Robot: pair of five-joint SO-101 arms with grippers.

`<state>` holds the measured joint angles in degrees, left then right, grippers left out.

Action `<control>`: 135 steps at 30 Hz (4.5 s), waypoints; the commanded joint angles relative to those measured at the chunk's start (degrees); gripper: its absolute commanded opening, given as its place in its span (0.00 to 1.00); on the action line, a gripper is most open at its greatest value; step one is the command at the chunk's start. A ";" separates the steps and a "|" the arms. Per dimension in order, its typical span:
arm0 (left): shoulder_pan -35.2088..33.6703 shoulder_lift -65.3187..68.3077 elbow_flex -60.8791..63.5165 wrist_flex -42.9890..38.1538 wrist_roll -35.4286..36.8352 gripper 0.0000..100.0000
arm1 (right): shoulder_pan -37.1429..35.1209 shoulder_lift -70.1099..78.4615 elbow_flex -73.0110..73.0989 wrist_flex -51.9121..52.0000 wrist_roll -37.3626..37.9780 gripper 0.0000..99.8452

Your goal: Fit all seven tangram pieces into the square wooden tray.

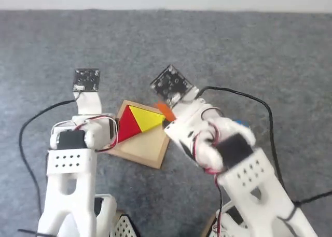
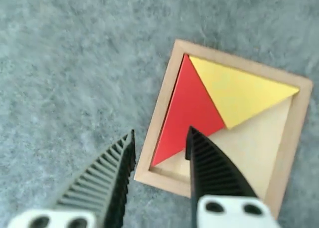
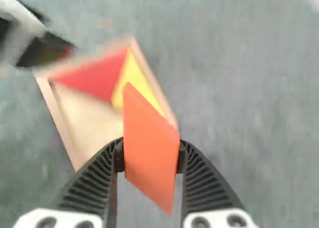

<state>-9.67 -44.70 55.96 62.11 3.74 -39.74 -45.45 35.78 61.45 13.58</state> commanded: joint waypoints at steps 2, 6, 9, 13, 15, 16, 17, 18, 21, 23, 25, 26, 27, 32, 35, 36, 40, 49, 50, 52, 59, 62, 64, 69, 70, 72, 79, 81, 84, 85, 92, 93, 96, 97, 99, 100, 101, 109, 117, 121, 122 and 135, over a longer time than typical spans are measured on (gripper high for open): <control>-0.26 -1.85 -4.70 -1.14 2.11 0.17 | -3.91 -4.97 10.73 -21.49 -1.05 0.01; -0.44 -1.93 -6.20 -1.41 2.64 0.17 | -5.14 -6.81 20.22 -36.97 -6.68 0.01; -0.18 -4.48 -6.55 -1.05 2.64 0.17 | -3.82 -6.90 22.95 -41.45 -7.82 0.01; 3.25 -15.47 -6.20 2.81 2.37 0.17 | -3.74 -5.67 23.91 -43.03 -7.82 0.01; 7.82 -20.40 -4.35 3.87 2.37 0.17 | -4.00 -5.05 24.00 -43.21 -7.82 0.01; 10.02 -21.80 -3.38 3.78 2.29 0.17 | -4.09 -5.05 24.00 -42.95 -7.82 0.01; 11.16 -22.15 -3.03 3.60 2.29 0.17 | -4.35 -5.05 24.09 -42.68 -7.74 0.01; 10.81 -21.54 -2.95 3.08 2.29 0.17 | -4.35 -5.14 24.18 -42.51 -7.56 0.01; 10.11 -17.85 -3.38 2.20 2.29 0.17 | -5.23 -6.20 25.05 -40.92 -7.47 0.01; 10.64 -16.09 -5.32 2.73 2.29 0.17 | -6.55 -7.43 25.67 -40.40 -6.95 0.01; 10.46 -15.91 -8.04 3.96 2.37 0.17 | -7.08 -8.84 26.64 -40.13 -5.27 0.01; 10.90 -15.91 -9.19 4.75 2.55 0.17 | -7.16 -9.63 27.25 -40.13 -4.84 0.01; 11.96 -15.47 -9.89 5.36 2.64 0.17 | -7.25 -10.42 27.69 -40.13 -4.92 0.01; 16.70 -15.82 -9.71 5.80 2.46 0.17 | -7.16 -13.93 28.66 -38.46 -4.57 0.01; 16.79 -15.82 -9.71 6.86 1.76 0.17 | -7.16 -14.37 28.84 -38.20 -4.57 0.01; 16.79 -15.82 -9.80 7.03 1.14 0.17 | -7.34 -14.37 28.84 -38.20 -4.57 0.01; 16.88 -15.91 -9.80 7.38 0.44 0.17 | -7.43 -14.37 28.84 -38.11 -4.57 0.01; 19.96 -19.69 -9.98 9.85 -3.16 0.17 | -7.43 -14.20 28.92 -33.36 -4.57 0.01; 21.10 -21.98 -9.80 10.55 -3.34 0.17 | -7.52 -14.20 29.19 -33.01 -4.57 0.01; 23.38 -26.55 -7.34 10.37 -3.52 0.17 | -8.13 -14.81 29.36 -32.57 -4.57 0.01; 23.47 -36.40 -2.51 11.08 -4.57 0.17 | -9.63 -14.90 30.15 -32.13 -4.48 0.01; 23.56 -34.99 -2.42 11.16 -4.75 0.17 | -9.63 -14.90 30.33 -32.13 -4.48 0.01; 23.56 -33.67 -2.68 11.08 -5.27 0.18 | -9.45 -14.90 30.33 -32.13 -4.48 0.01; 23.47 -32.97 -2.95 11.96 -5.27 0.19 | -9.27 -14.90 30.33 -32.40 -4.48 0.01; 23.12 -33.32 -3.65 13.01 -4.66 0.19 | -9.10 -14.90 30.33 -32.57 -4.48 0.01; 19.60 -34.90 -5.14 14.86 -4.40 0.19 | -6.99 -14.90 30.33 -32.75 -5.10 0.01; 10.29 -41.14 -1.01 14.68 -7.12 0.19 | -3.65 -14.90 30.07 -36.26 -9.67 0.01; 8.79 -41.05 0.84 12.57 -7.74 0.19 | -1.89 -14.90 29.19 -37.85 -12.22 0.01; 7.91 -41.05 4.53 10.37 -9.85 0.20 | 0.84 -14.90 25.58 -35.91 -14.42 0.01; 7.82 -41.05 5.41 10.11 -10.11 0.19 | 1.54 -14.90 24.44 -34.68 -14.51 0.01; -1.67 -41.05 7.69 9.49 -10.90 0.19 | 14.29 -19.82 10.64 -4.53 1.67 0.01; -2.90 -41.05 8.66 9.32 -11.87 0.19 | 15.08 -20.44 8.79 0.40 3.08 0.01; -3.78 -41.05 14.90 5.01 -14.42 0.19 | 15.60 -20.26 6.77 11.21 6.07 0.01; -3.96 -41.05 17.10 3.60 -15.38 0.19 | 15.69 -19.47 6.77 14.20 8.18 0.01; -3.96 -41.05 20.09 2.55 -17.05 0.19 | 15.78 -15.87 6.77 20.70 11.52 0.03; -3.96 -41.05 20.88 2.55 -17.58 0.19 | 15.78 -13.41 6.77 23.43 11.60 0.05; -4.04 -41.05 21.41 2.55 -17.76 0.19 | 15.25 -10.59 6.68 25.63 11.34 0.08; -5.63 -37.54 23.69 1.76 -19.78 0.19 | -1.27 4.79 6.86 34.77 9.32 0.18; -6.68 -19.43 19.82 -2.64 -19.96 0.17 | -19.12 6.02 10.02 27.56 2.11 0.07; -6.68 -17.05 19.65 -4.04 -20.04 0.16 | -20.62 5.76 18.37 20.70 2.29 0.04; -6.68 -17.05 19.65 -4.04 -20.04 0.16 | -20.62 6.02 20.22 18.77 2.29 0.03; -6.77 -19.69 23.87 -4.84 -20.13 0.15 | 15.43 5.67 1.93 27.12 2.64 0.01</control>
<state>-16.00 -62.02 79.08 58.15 -15.87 -39.21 -40.00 47.74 85.45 16.31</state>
